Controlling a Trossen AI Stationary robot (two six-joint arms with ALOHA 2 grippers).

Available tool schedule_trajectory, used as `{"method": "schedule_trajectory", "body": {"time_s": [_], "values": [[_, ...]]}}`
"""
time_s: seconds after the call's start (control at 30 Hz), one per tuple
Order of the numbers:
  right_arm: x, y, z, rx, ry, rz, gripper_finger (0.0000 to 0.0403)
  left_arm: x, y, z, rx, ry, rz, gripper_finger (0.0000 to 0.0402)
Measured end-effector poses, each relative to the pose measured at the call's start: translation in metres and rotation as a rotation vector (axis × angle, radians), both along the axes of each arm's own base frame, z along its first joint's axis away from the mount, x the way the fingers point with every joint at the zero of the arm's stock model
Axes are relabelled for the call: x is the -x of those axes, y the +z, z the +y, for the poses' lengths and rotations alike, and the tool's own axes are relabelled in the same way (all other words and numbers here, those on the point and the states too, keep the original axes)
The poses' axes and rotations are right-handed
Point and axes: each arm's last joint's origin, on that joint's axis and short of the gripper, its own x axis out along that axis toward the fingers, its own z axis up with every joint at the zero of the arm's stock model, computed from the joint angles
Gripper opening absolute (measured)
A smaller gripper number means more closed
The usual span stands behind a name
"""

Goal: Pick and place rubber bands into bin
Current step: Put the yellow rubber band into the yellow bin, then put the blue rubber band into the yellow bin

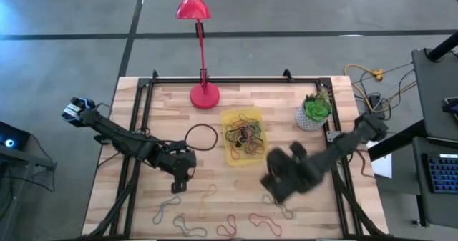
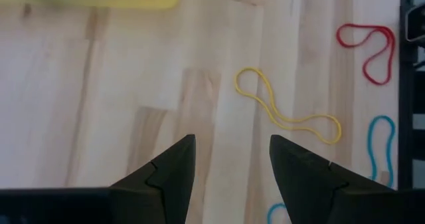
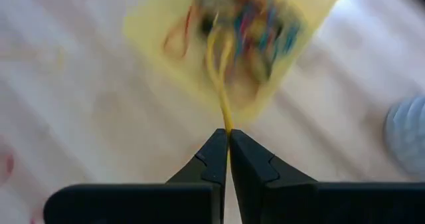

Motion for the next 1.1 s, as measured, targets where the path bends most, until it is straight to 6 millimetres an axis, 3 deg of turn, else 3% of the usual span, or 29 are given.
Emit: {"method": "schedule_trajectory", "body": {"time_s": [0.17, 0.3, 0.47, 0.6, 0.8, 0.93, 1.1], "values": [[-0.029, 0.006, -0.057, 0.036, -0.007, 0.033, 0.0008, -0.001, 0.000, 0.001, -0.025, 0.018, -0.016, 0.0177], [-0.040, 0.005, -0.100, 0.067, -0.101, 0.062, 0.0008, -0.002, 0.001, 0.000, -0.014, 0.027, -0.033, 0.0177], [-0.044, 0.002, -0.121, 0.028, -0.086, 0.121, 0.0030, -0.001, 0.001, -0.002, 0.042, 0.107, -0.021, 0.0177], [-0.050, 0.002, -0.120, 0.007, -0.052, 0.090, 0.0086, -0.001, -0.002, -0.006, 0.045, 0.104, -0.010, 0.0177], [-0.051, 0.002, -0.102, 0.020, 0.048, 0.078, 0.0180, -0.002, -0.009, -0.015, 0.052, 0.068, 0.028, 0.0177], [-0.045, 0.002, -0.079, 0.045, 0.172, 0.118, 0.0215, -0.001, -0.014, -0.023, 0.076, 0.020, 0.069, 0.0177], [-0.029, 0.000, -0.040, 0.034, 0.275, 0.147, 0.0227, 0.002, -0.021, -0.037, 0.106, -0.021, 0.120, 0.0177]]}}
